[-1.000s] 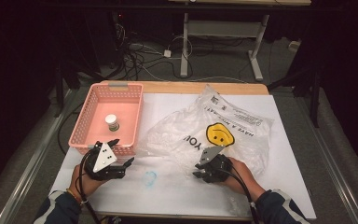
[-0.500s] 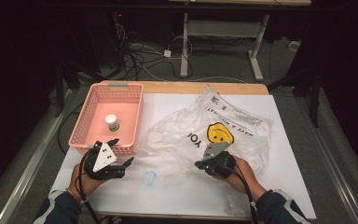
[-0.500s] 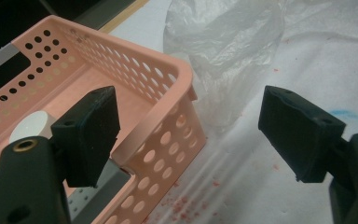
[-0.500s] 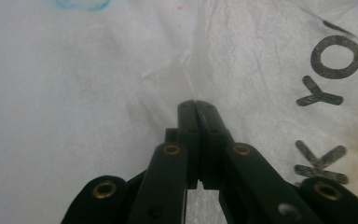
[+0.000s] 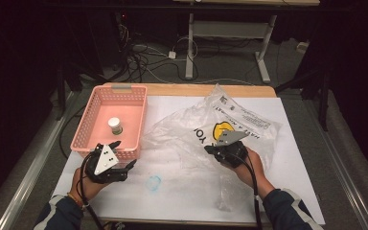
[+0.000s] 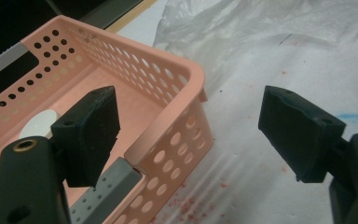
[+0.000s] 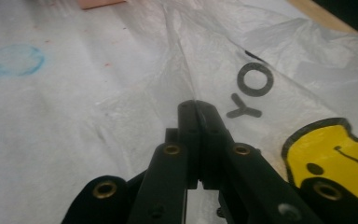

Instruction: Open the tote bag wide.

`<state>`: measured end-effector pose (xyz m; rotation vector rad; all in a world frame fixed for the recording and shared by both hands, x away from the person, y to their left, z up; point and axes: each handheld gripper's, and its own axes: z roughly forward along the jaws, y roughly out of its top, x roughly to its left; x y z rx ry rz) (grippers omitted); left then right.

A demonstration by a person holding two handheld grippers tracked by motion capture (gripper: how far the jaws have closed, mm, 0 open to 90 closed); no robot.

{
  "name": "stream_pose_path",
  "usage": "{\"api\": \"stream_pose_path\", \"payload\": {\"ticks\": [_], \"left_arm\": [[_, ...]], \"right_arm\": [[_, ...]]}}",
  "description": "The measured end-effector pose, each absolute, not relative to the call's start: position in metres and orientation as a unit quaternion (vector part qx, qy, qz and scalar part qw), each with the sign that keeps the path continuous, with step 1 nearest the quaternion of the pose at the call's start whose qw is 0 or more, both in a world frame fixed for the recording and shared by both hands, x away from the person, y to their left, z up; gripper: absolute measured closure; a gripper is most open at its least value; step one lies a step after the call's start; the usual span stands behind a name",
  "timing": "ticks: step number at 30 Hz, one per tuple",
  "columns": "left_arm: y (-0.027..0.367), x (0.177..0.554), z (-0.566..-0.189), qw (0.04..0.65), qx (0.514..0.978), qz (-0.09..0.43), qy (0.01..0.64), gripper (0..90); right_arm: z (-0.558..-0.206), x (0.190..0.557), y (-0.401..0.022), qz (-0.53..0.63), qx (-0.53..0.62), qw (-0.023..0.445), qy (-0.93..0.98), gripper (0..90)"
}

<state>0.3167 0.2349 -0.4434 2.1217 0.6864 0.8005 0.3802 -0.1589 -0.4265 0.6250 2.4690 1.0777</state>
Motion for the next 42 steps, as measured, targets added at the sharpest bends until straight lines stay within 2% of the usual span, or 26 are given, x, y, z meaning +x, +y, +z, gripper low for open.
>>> {"api": "stream_pose_path", "payload": {"ticks": [28,42], "left_arm": [[0.243,0.323,-0.436,0.385,0.817,0.316,0.292,20.0],[0.256,0.333,-0.42,0.391,0.8,0.329,0.314,20.1]], "right_arm": [[-0.375,0.387,-0.18,0.434,0.244,0.287,0.819,90.0],[-0.357,0.381,-0.18,0.456,0.237,0.311,0.799,90.0]]}}
